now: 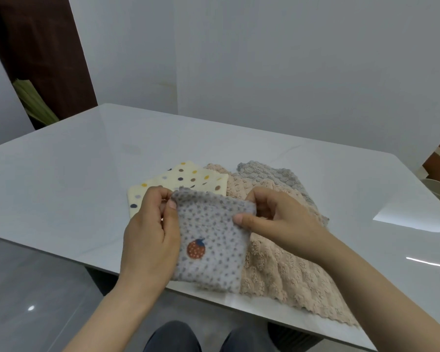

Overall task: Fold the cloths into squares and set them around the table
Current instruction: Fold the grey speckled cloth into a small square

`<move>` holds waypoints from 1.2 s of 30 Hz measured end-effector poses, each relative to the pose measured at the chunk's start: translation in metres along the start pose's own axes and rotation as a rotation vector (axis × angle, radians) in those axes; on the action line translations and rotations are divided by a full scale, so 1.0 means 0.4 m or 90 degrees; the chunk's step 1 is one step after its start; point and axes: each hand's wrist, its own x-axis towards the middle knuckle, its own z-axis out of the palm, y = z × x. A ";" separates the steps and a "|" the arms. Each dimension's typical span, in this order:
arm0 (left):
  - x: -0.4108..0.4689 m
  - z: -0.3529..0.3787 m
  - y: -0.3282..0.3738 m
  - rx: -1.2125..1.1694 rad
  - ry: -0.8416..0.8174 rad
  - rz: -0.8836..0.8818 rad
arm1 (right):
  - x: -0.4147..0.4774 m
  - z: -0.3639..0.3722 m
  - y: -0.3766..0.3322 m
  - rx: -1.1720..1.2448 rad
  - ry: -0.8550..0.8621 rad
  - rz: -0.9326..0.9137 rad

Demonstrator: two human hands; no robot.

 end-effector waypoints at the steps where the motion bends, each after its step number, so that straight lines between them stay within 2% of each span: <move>1: 0.000 0.001 -0.002 -0.004 0.005 -0.003 | -0.004 0.014 -0.001 0.090 0.013 0.014; 4: 0.000 0.005 -0.003 -0.026 0.020 -0.012 | -0.008 0.063 0.002 0.278 0.078 0.067; 7: 0.003 0.010 -0.003 -0.046 0.045 -0.029 | -0.015 0.118 0.006 0.443 0.061 0.144; 9: 0.008 0.012 -0.003 -0.050 0.058 -0.045 | -0.023 0.147 0.004 0.480 0.057 0.159; 14: 0.011 0.013 -0.008 -0.082 0.040 -0.086 | -0.020 0.192 0.006 0.346 0.184 0.085; 18: -0.002 0.006 -0.009 -0.128 -0.012 -0.115 | -0.014 0.194 0.023 0.240 0.237 0.026; 25: -0.017 0.020 -0.025 -0.087 -0.117 -0.058 | -0.018 0.173 0.039 0.242 0.240 0.026; 36: -0.024 0.087 0.011 -0.094 -0.165 -0.028 | -0.052 0.090 0.085 0.189 0.298 0.050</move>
